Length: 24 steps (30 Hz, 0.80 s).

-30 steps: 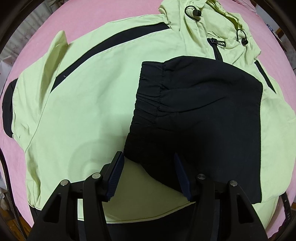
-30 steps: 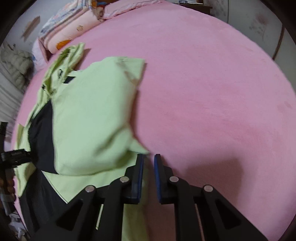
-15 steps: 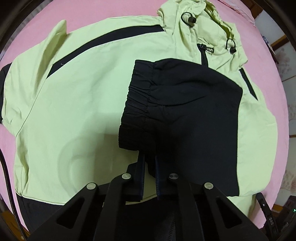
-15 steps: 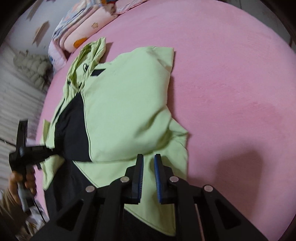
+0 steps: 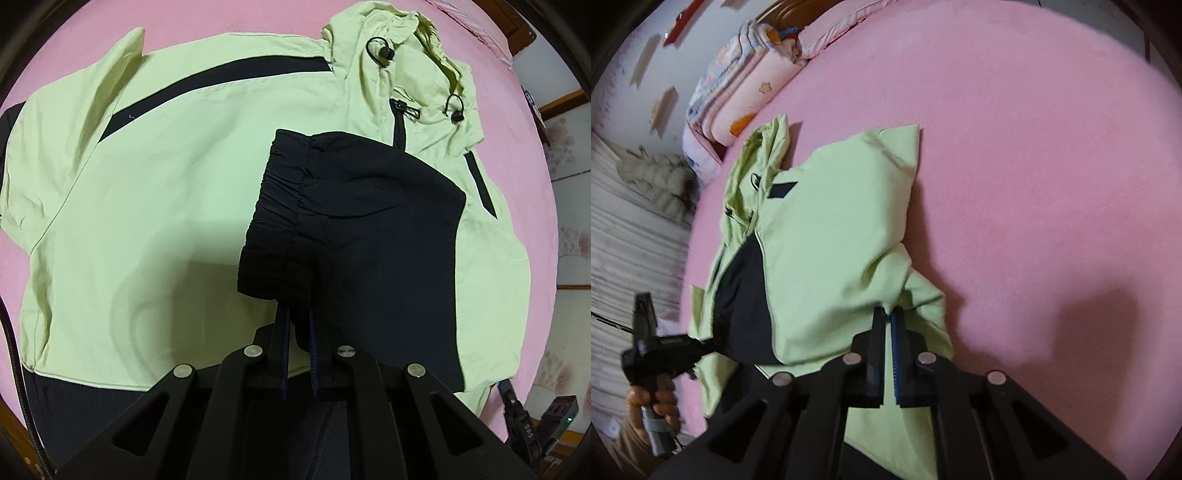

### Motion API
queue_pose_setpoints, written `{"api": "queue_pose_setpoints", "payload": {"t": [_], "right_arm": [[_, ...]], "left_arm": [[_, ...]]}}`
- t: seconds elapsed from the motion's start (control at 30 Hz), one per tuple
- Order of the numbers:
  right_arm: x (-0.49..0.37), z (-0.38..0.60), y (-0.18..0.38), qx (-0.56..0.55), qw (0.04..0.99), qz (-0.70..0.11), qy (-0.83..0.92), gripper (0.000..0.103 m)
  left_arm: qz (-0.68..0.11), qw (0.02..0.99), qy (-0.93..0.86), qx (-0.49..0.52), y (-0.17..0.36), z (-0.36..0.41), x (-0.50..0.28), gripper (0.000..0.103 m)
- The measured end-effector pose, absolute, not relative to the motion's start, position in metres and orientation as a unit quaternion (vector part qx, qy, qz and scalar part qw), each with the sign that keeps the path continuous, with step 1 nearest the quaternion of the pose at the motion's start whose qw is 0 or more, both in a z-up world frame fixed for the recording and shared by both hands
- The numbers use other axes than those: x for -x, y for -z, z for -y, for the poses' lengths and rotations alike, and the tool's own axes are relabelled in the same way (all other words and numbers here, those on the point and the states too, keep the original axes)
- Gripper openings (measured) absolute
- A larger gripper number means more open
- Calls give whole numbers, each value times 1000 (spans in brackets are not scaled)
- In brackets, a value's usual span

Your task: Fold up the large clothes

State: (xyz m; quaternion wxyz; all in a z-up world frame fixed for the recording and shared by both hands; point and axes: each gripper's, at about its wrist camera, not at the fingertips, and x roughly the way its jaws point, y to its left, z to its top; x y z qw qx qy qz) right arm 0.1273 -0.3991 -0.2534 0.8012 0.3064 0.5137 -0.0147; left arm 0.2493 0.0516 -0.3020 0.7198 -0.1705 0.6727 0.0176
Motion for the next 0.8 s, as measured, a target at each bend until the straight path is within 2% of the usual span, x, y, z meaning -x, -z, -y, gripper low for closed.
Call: {"api": "queue_pose_setpoints", "payload": {"t": [0.1, 0.27, 0.47, 0.6, 0.8], "right_arm": [[-119, 399, 245, -283, 792, -540, 33, 0], [-115, 406, 273, -223, 745, -625, 73, 0], [-134, 401, 246, -178, 785, -589, 70, 2], [-175, 402, 233, -157, 807, -566, 57, 26], [-243, 415, 254, -169, 810, -560, 30, 27]], "left_arm": [[-678, 720, -29, 145, 304, -49, -245, 7], [-694, 706, -43, 136, 316, -39, -227, 7], [-680, 723, -46, 113, 305, -40, -211, 7], [-668, 731, -75, 116, 305, -48, -200, 7], [-663, 735, -79, 114, 308, -51, -186, 9]]}}
